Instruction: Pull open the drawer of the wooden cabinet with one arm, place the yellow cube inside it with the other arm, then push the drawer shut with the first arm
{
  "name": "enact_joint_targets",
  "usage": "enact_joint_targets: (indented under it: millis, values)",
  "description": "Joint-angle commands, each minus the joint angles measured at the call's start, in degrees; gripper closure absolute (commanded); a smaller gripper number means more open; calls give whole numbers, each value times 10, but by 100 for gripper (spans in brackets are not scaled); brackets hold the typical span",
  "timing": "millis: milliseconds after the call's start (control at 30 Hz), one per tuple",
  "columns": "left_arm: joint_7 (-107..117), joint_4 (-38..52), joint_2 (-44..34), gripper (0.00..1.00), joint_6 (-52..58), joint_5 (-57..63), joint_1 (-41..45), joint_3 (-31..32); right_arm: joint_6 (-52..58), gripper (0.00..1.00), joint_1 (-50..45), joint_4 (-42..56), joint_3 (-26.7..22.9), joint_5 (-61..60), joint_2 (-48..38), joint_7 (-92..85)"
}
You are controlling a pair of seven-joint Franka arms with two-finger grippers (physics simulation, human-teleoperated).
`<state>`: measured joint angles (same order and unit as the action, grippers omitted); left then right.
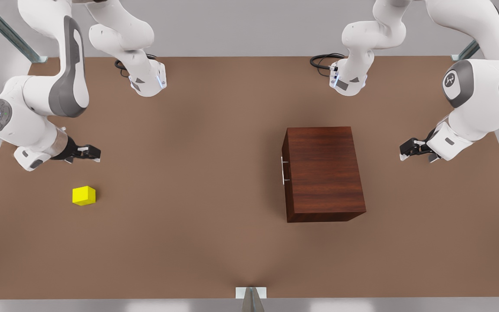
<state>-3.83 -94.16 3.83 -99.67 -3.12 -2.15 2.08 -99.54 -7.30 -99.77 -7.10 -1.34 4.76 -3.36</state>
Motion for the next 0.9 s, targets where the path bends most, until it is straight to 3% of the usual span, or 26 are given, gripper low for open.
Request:
enact_joint_targets:
  millis: [0,133,200,267,433,633,867]
  values:
    - [-4,0,-1,0,0,0,0,0,14,0,11,1,-1,0,0,20]
    - [16,13,11,0,0,0,44,2,15,0,12,0,-2,0,0,20]
    - [89,85,56,0,46,14,100,2,15,0,13,0,-5,0,0,21]
    - [250,125,98,0,54,39,217,2,15,0,13,1,-6,0,0,21]
    - [510,122,140,0,33,50,355,1,15,0,13,2,-7,-2,3,22]
    - [733,154,223,0,-35,67,411,1,15,0,13,2,-7,-1,5,21]
    - [755,150,274,0,-75,119,428,0,8,0,11,7,-6,-4,6,23]
